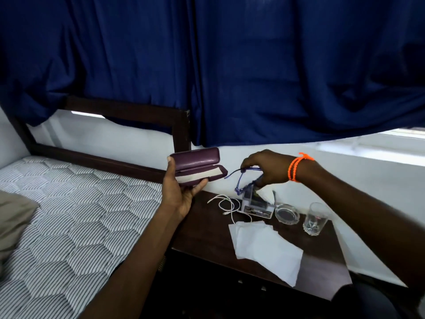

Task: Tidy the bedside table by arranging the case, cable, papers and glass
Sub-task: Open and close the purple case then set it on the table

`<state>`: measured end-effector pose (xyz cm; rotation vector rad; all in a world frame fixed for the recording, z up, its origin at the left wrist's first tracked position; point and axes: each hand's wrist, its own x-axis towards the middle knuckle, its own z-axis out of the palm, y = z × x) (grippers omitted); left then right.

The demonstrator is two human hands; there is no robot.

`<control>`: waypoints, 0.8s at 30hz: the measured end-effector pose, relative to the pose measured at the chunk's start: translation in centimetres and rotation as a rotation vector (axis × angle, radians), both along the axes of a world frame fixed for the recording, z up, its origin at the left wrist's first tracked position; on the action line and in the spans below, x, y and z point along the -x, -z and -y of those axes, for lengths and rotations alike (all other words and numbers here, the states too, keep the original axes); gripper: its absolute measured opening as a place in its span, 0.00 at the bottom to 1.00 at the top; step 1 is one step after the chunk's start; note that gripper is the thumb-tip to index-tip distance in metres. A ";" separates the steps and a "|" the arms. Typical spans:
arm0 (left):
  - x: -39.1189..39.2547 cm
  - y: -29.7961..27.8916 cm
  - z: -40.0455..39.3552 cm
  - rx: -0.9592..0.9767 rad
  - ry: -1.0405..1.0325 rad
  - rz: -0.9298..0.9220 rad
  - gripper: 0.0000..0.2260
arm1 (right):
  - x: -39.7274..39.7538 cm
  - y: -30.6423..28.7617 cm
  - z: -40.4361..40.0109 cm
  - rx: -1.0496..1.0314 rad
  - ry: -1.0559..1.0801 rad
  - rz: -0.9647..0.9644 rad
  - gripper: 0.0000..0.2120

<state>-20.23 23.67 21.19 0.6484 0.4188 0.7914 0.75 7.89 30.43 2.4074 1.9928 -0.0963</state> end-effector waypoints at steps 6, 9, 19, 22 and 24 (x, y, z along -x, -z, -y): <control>-0.4 -1.8 2.9 -0.029 0.056 -0.016 0.27 | 1.9 -6.0 0.4 -0.076 -0.052 -0.046 0.27; -0.6 -2.6 4.1 -0.050 0.098 -0.020 0.27 | 3.1 -7.3 0.1 -0.077 -0.091 -0.044 0.24; -0.4 -4.1 5.7 -0.088 0.169 -0.021 0.23 | 5.8 -7.5 -1.2 -0.023 -0.197 -0.009 0.17; -0.2 -4.1 5.6 -0.095 0.171 -0.038 0.25 | 5.9 -7.1 -1.6 -0.006 -0.213 -0.004 0.16; -0.1 -4.2 5.5 -0.102 0.175 -0.035 0.25 | 5.9 -6.9 -1.8 -0.001 -0.221 -0.011 0.15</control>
